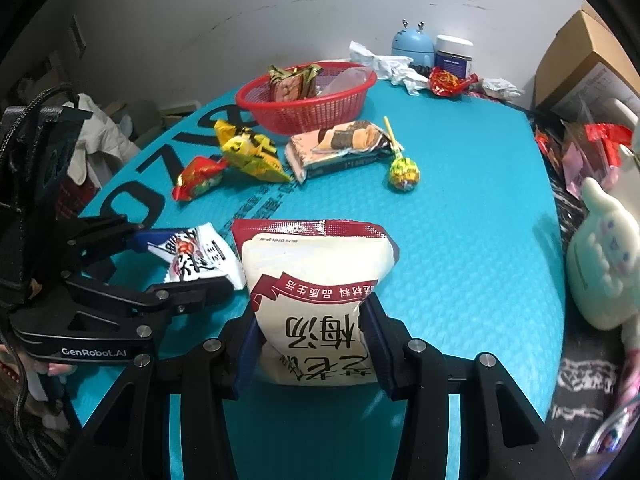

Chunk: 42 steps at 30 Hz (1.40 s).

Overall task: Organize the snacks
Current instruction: 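Lift the white packet with the left tool while the right tool lifts the white-red bag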

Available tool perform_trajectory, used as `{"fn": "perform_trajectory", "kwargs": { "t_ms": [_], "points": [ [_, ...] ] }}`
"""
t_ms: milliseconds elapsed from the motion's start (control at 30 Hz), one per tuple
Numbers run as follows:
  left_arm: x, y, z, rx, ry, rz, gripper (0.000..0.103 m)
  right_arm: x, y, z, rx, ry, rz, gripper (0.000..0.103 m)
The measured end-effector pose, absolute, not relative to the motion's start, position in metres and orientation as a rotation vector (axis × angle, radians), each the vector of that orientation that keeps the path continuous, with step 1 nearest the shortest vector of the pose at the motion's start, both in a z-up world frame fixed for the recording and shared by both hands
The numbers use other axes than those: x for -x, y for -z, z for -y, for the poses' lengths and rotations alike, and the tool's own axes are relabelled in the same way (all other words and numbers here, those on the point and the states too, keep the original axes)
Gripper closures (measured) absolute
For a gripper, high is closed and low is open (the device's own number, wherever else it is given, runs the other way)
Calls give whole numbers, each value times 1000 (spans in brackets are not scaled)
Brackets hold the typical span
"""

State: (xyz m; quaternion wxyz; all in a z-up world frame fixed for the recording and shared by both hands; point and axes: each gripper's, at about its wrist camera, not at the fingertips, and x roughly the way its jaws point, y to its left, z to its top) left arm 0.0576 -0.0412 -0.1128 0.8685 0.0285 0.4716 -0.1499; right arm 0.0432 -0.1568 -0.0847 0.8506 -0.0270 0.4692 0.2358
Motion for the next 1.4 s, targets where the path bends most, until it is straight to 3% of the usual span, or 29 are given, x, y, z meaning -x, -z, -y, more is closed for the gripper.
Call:
{"fn": "perform_trajectory", "kwargs": {
  "t_ms": [867, 1233, 1400],
  "points": [
    [5, 117, 64, -122, 378, -1023, 40, 26, 79, 170, 95, -456, -1066, 55],
    [4, 119, 65, -102, 395, -998, 37, 18, 90, 164, 98, -448, -1058, 37],
    [2, 122, 71, -166, 355, -983, 36, 17, 97, 164, 98, -442, -1066, 33]
  ]
}}
